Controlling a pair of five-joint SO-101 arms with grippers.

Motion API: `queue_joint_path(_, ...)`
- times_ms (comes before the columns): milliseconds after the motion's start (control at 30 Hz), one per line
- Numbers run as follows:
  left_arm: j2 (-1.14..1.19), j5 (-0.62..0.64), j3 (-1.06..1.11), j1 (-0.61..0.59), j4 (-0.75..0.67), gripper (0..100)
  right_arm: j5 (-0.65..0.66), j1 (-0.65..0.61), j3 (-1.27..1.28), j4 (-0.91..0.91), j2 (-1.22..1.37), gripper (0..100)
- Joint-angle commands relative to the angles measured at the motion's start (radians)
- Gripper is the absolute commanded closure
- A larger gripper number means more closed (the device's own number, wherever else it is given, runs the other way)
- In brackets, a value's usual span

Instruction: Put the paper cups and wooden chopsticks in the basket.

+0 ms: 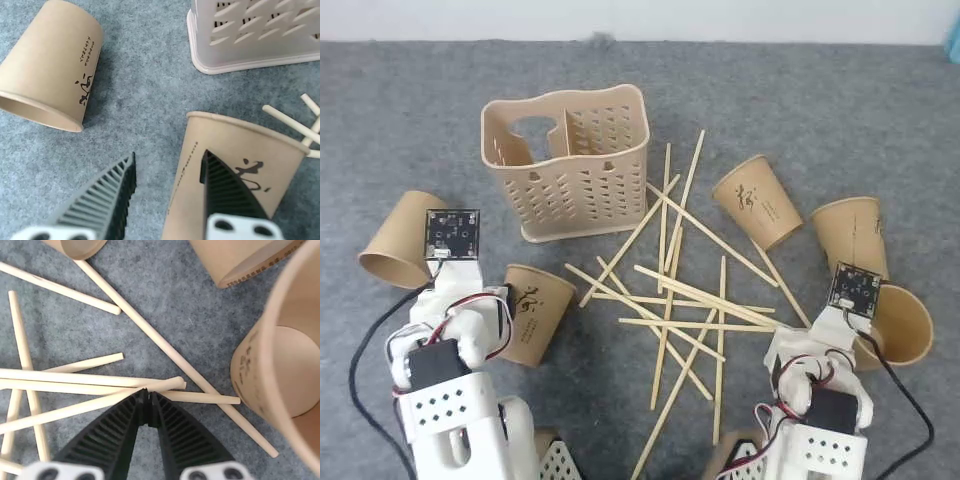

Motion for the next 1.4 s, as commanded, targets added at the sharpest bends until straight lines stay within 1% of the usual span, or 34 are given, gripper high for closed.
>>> queue_joint_path(0,-0.003,0.009,0.002,-0.002,-0.011,79,-0.008,0.013,0.021,0.002,-0.021,99.2)
queue_joint_path(333,-0.003,0.009,0.015,-0.002,-0.031,79,-0.008,0.013,0.021,0.002,-0.021,99.2)
queue_joint_path(1367,-0.003,0.009,0.019,0.0,-0.032,79,-0.008,0.013,0.021,0.002,-0.021,99.2)
